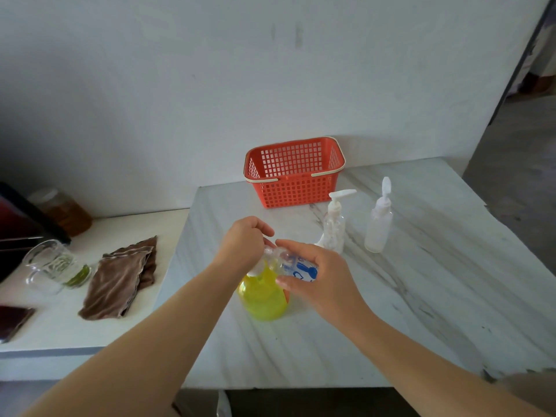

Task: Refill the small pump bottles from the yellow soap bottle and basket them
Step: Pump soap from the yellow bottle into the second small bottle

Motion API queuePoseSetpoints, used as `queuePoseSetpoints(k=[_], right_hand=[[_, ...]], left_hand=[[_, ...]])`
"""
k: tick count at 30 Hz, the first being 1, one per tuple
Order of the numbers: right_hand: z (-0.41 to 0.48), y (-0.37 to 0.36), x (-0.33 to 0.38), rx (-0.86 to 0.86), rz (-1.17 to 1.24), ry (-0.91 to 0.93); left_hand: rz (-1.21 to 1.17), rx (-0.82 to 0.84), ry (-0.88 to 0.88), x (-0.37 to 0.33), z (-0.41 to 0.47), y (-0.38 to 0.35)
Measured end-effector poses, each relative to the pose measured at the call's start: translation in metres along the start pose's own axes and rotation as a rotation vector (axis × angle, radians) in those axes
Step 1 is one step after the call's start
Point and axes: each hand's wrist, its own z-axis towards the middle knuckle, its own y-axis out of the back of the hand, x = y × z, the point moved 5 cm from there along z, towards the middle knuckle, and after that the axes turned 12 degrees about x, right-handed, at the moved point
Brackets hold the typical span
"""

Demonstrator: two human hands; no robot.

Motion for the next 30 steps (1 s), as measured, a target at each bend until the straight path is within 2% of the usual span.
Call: queuePoseSetpoints(k=[11,23,30], right_hand=[[0.001,0.004,0.005,0.019,0.007,0.029],[0.001,0.001,0.0,0.013,-0.002,-0.014],[0.002,0.001,0.006,0.024,-0.017,0.007]], left_hand=[[-0.052,0.034,-0.03,-0.011,-0.001,0.004],[0.011,-0.013,0.019,0.0,-0.001,0.0],[-0.06,-0.015,0.001,-0.008,-0.006,0.005]])
